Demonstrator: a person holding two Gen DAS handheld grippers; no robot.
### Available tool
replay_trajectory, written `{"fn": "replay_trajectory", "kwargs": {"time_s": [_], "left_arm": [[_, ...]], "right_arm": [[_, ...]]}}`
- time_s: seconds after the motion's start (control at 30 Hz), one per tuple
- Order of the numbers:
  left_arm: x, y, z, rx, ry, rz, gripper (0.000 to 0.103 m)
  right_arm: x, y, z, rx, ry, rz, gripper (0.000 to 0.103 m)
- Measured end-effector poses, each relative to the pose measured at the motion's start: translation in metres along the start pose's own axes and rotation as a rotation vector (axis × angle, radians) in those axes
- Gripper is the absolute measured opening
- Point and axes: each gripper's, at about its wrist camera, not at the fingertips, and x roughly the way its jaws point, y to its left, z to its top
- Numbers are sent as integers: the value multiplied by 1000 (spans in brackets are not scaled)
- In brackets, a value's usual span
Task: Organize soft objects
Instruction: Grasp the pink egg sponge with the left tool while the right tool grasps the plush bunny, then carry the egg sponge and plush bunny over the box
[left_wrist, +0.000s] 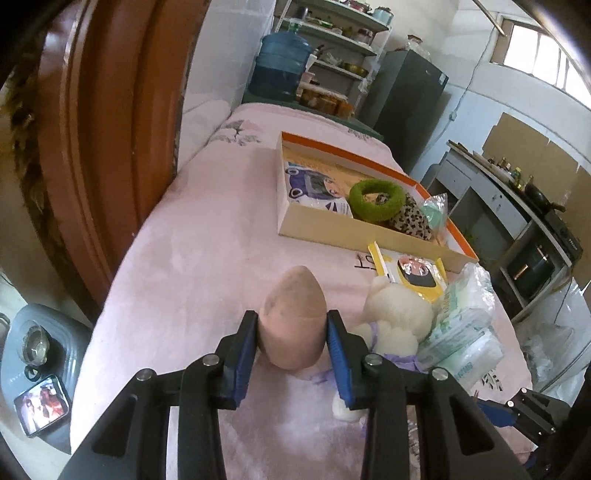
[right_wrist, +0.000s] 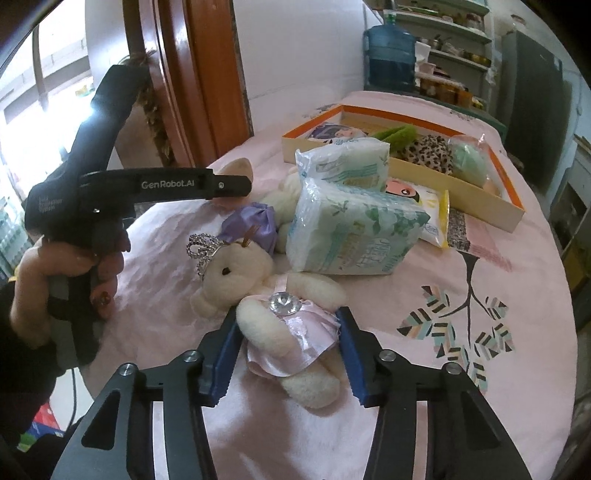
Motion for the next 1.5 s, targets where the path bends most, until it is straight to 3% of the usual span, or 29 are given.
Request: {"fn": "replay_trajectory", "kwargs": {"time_s": [0.73, 1.5], "left_arm": [[-48, -18, 1, 45, -121, 1, 37], [-61, -52, 22, 121, -174, -4, 37]], "right_arm": [[-44, 15, 4, -1, -75, 78, 48], [-84, -11, 19, 34, -176, 19, 47]]}}
